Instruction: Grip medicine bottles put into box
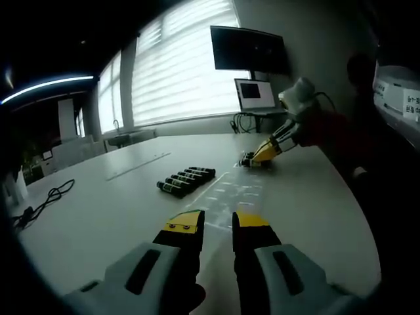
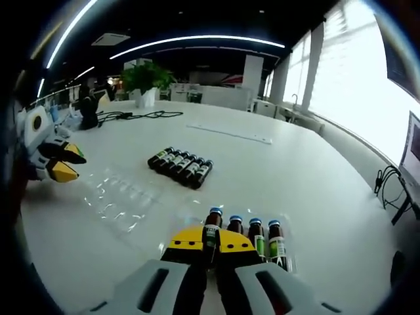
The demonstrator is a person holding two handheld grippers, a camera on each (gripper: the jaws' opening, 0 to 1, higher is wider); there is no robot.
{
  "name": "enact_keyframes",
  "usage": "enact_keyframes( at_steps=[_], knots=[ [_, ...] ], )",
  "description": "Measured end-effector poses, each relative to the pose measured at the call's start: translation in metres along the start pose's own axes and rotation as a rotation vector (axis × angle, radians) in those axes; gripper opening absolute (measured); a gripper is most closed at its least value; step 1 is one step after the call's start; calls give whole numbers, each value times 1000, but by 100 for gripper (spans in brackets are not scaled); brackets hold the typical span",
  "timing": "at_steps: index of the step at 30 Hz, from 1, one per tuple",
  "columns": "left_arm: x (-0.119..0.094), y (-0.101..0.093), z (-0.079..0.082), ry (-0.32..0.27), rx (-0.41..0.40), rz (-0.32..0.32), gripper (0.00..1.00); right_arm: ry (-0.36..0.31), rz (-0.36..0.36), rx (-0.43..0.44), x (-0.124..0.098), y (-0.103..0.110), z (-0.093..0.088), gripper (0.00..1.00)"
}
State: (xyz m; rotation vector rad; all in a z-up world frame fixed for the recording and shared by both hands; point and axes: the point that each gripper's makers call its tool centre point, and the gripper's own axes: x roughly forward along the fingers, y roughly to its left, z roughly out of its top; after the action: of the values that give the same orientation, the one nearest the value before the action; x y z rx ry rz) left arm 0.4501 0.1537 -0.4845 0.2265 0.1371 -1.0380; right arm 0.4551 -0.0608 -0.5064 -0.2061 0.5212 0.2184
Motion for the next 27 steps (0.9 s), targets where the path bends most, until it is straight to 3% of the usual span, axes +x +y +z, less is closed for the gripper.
enact_keyframes(
  at_steps=[3, 4, 5, 25, 27],
  knots=[
    [1, -2, -1, 2, 2, -5, 11, -3, 1, 17, 1, 0, -1, 1],
    [1, -2, -1, 3, 3, -6, 11, 35, -4, 26, 1, 0, -9, 0],
    [1, -2, -1, 3, 2, -7, 11, -8, 2, 9, 3, 0, -3, 0],
    [1, 0, 1, -3, 2, -1, 11, 5, -20, 20, 4, -1, -5, 0],
    [1, 0, 1, -2, 3, -2, 11, -5, -27, -23, 5, 1, -3, 0]
  ],
)
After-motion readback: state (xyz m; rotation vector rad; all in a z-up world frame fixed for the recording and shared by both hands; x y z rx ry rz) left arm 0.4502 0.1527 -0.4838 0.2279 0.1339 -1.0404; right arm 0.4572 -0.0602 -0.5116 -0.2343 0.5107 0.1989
